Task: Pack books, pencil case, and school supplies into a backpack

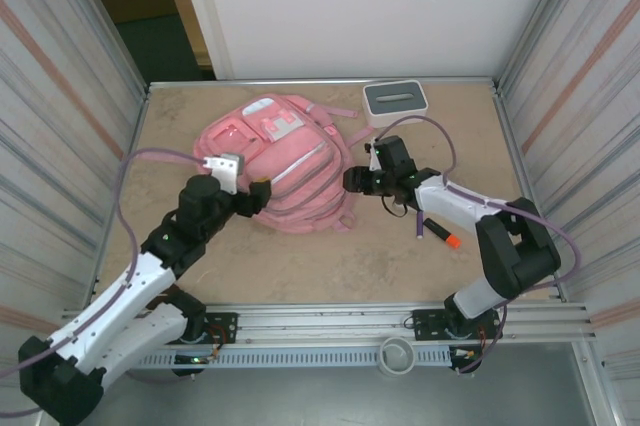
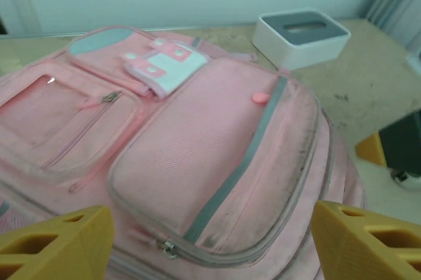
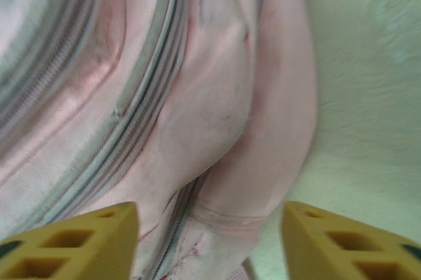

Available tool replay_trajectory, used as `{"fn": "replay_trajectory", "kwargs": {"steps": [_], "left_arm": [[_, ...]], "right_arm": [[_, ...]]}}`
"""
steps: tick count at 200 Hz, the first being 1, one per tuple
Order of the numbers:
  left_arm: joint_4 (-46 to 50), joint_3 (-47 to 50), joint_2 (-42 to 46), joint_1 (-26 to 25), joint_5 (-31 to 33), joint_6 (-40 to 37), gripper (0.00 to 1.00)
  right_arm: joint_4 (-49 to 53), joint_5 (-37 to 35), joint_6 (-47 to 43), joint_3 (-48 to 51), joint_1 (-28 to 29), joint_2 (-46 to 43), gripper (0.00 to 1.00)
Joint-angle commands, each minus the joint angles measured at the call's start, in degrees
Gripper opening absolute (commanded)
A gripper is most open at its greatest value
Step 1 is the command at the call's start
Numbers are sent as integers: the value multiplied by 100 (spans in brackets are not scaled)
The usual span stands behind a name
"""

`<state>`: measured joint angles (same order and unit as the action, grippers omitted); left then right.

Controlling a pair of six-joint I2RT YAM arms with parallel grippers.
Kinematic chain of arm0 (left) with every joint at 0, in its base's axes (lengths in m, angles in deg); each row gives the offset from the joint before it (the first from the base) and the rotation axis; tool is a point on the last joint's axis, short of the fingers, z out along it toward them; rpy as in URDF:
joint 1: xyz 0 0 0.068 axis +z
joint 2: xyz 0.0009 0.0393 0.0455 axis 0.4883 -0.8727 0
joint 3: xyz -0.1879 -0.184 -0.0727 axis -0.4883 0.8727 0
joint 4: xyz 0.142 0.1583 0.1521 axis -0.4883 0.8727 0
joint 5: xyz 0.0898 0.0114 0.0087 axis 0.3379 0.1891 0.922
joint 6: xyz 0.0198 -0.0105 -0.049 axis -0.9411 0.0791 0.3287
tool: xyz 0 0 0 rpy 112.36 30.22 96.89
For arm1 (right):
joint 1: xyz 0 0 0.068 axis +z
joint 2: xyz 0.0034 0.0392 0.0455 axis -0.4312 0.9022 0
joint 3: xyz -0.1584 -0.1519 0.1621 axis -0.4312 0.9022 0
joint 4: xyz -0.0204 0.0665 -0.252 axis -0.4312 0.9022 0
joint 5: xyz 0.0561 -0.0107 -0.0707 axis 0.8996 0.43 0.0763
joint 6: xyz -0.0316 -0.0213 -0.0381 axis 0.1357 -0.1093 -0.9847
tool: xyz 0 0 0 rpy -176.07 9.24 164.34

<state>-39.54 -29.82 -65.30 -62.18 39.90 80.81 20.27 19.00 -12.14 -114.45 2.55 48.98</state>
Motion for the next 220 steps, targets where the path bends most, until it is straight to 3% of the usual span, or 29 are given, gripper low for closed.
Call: {"fn": "replay_trajectory", "kwargs": {"steps": [1, 33, 84, 127, 220], "left_arm": [[125, -642, -1036, -431, 100, -943, 81], [327, -1653, -2654, -1166, 1064, -2111, 86], [512, -2674, -4253, -1112, 1469, -2562, 86], [582, -2850, -4317, -783, 924, -2486, 80], [712, -3005, -3998, -35, -648, -2011, 79]], "right_arm": [[200, -412, -94, 166, -205, -569, 69], [124, -669, -19, 471, -391, -953, 82], [174, -725, 96, 897, -893, -1293, 87], [142, -586, 131, 1013, -1047, -1281, 87], [210, -622, 158, 1191, -1043, -1258, 87]]}}
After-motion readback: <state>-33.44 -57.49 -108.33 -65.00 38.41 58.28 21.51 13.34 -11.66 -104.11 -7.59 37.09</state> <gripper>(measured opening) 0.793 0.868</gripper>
